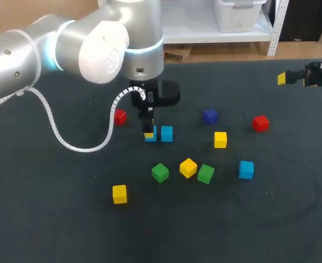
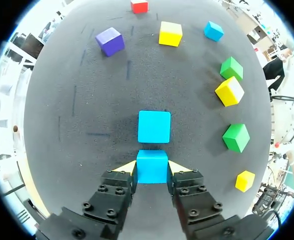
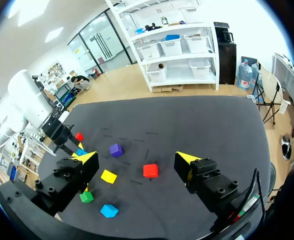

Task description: Place the blue cubes, place green cubes on the blue cubes, place the yellow cubes on the green cubes, then place the red cubes on the yellow cubes, and place purple cube on the red cubes.

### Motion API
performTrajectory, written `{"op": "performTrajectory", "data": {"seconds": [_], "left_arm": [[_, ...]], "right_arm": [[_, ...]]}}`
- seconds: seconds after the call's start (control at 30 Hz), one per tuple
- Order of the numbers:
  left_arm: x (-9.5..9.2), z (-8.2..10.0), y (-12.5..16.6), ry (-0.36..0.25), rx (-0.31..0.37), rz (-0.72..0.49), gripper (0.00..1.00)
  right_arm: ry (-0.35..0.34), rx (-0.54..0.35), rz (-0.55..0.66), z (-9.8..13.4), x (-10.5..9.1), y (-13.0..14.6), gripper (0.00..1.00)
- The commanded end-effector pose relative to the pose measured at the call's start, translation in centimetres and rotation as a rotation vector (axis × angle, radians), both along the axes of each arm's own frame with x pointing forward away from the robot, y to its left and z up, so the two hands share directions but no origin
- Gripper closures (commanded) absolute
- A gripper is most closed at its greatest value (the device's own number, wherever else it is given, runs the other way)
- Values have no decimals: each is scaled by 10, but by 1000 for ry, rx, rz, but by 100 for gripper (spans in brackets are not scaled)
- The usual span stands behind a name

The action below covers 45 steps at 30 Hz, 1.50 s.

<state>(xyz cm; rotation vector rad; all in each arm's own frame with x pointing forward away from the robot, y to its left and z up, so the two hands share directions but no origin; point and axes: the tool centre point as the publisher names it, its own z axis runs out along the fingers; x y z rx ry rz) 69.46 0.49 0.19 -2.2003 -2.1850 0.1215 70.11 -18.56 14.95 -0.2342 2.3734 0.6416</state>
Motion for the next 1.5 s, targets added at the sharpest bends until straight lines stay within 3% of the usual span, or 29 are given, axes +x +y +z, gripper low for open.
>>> {"op": "performTrajectory", "data": {"seconds": [0.03, 0.53, 0.63, 0.7, 0.83, 0.93, 1.1, 1.17, 1.5], "left_arm": [[2, 0, -1, 6, 1, -2, 100], [2, -1, 0, 10, 3, -2, 98], [1, -1, 0, 11, 3, -2, 72], [1, -1, 0, 13, 2, -1, 61], [1, 0, 0, 14, 2, -1, 51], [1, 0, 0, 16, 2, 1, 20], [0, 1, 1, 17, 1, 4, 11], [-1, 3, 2, 16, -1, 5, 1], [-2, 29, 21, -39, -22, -27, 0]], "right_arm": [[0, -2, -2, 0, 0, 0, 0], [0, -2, -2, 0, 0, 0, 0], [0, -2, -2, 0, 0, 0, 0], [0, -2, -2, 0, 0, 0, 0], [0, -2, -2, 0, 0, 0, 0], [0, -2, -2, 0, 0, 0, 0], [0, -2, -2, 0, 0, 0, 0], [0, -2, -2, 0, 0, 0, 0], [0, -2, -2, 0, 0, 0, 0]]}}
